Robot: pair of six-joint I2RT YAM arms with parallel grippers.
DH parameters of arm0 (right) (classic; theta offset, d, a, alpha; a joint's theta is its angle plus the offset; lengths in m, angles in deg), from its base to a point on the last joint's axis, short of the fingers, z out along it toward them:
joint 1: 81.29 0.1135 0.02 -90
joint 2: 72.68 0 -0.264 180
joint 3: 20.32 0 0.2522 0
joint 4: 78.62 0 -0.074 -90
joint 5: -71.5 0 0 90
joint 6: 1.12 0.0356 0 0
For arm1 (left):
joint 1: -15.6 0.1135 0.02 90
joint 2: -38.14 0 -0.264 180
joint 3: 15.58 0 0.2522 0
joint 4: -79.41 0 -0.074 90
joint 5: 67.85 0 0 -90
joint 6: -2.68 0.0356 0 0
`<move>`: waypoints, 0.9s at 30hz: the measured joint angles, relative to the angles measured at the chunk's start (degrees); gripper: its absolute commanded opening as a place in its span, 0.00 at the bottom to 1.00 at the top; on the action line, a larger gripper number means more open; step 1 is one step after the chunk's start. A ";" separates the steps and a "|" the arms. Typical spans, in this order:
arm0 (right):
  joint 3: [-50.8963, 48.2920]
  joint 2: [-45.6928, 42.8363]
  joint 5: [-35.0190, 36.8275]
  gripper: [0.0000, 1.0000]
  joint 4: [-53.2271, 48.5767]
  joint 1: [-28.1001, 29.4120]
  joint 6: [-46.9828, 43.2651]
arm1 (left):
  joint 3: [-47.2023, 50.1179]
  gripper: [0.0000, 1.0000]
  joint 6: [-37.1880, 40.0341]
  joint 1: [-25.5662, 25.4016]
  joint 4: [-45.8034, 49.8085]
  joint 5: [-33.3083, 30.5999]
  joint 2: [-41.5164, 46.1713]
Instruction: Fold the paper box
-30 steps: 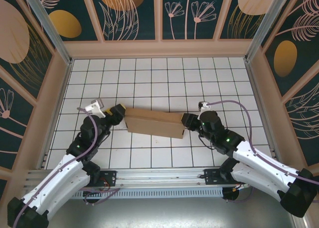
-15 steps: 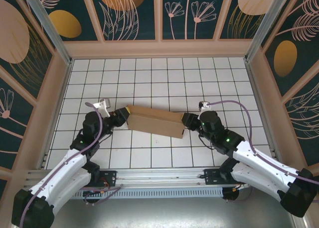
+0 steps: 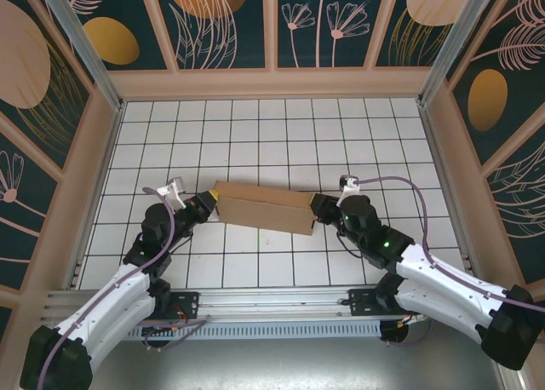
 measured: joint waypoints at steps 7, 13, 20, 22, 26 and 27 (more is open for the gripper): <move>0.63 5.29 8.50 0.11 4.63 2.82 2.80 | -0.31 0.04 0.00 0.00 -1.73 -0.52 -2.03; 2.75 3.48 7.63 0.29 -0.22 2.80 0.96 | -1.77 0.04 1.16 0.00 0.70 -0.76 -2.23; 8.28 1.44 1.53 0.39 -12.00 -2.71 -2.16 | -2.49 0.04 1.75 -0.04 2.21 -0.83 -2.23; 9.51 0.90 -0.68 0.41 -13.53 -4.44 -2.51 | -2.51 0.04 1.75 -0.04 2.23 -0.85 -2.23; 9.77 -0.87 -5.03 0.44 -15.37 -6.25 -2.54 | -2.60 0.04 1.97 -0.04 2.45 -0.83 -2.19; 9.77 -0.92 -5.88 0.44 -15.56 -6.29 -2.54 | -2.60 0.04 1.99 -0.04 2.47 -0.83 -2.19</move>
